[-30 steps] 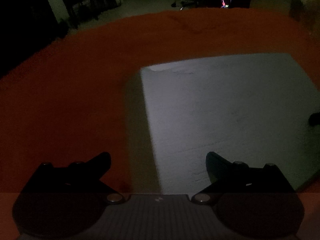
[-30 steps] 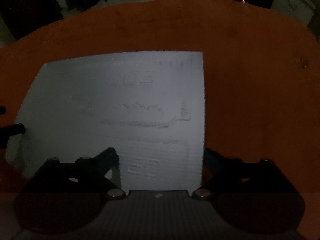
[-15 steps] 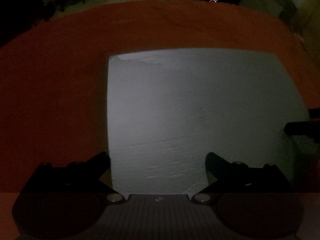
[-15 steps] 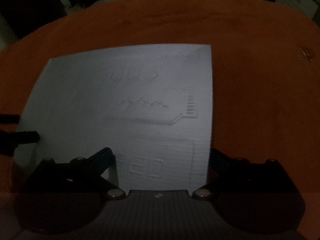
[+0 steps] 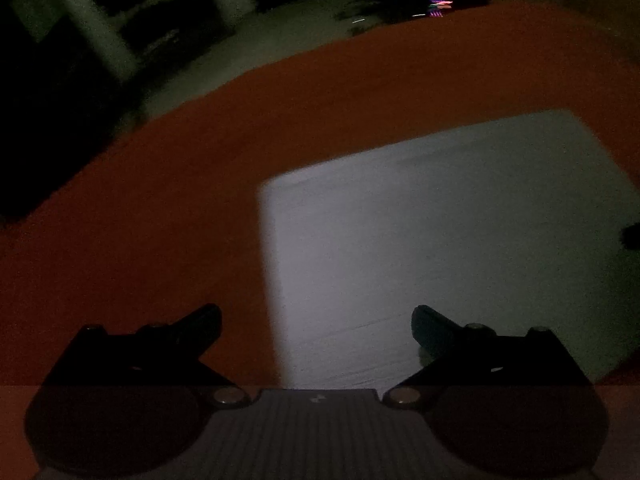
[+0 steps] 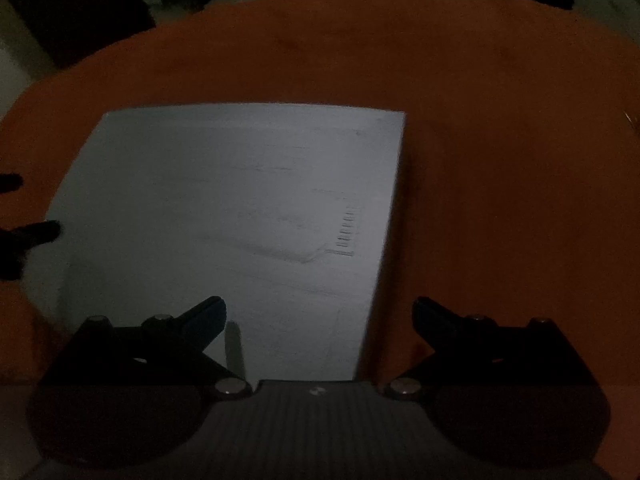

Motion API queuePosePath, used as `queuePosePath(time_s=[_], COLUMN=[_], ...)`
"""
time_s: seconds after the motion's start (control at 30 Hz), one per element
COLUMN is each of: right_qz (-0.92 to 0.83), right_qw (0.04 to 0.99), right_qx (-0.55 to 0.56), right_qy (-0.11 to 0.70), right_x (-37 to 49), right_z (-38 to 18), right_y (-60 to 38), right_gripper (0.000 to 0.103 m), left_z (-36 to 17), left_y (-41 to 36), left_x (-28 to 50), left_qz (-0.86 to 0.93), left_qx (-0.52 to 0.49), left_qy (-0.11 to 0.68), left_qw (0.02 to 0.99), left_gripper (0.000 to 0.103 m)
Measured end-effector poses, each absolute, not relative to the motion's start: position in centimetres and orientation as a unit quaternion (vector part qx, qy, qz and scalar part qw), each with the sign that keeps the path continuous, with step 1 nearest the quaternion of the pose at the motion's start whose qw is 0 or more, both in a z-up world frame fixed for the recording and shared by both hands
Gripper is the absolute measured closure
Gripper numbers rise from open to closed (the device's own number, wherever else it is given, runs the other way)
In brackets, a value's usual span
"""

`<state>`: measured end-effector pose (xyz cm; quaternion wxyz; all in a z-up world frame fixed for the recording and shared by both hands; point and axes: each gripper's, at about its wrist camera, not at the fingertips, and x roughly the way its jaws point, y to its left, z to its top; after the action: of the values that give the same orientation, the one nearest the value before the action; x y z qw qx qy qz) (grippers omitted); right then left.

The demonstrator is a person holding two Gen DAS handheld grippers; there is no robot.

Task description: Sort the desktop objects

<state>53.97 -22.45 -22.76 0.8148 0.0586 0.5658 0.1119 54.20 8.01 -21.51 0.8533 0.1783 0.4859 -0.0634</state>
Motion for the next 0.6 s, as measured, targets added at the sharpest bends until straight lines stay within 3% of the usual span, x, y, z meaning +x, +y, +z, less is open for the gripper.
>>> queuePosePath(time_s=[0.1,0.27,0.6], right_qz=[0.117,0.133,0.090], right_qw=[0.801,0.792,0.811], right_qx=[0.071,0.049,0.073], right_qy=[0.582,0.593,0.574], right_x=[54.8,56.0,56.9], right_z=[-23.1,-23.2,-20.8], right_y=[-22.5,-21.4,-20.3], right_gripper=[0.000,0.000,0.000], left_z=[-22.7,-24.8,-22.1], left_y=[10.6,12.3,9.0], left_x=[54.8,55.2,54.2], left_qz=[-0.057,-0.126,-0.124], left_qx=[0.140,-0.020,-0.018], left_qy=[0.498,0.538,0.529], left_qw=[0.854,0.833,0.839], left_gripper=[0.001,0.001,0.001])
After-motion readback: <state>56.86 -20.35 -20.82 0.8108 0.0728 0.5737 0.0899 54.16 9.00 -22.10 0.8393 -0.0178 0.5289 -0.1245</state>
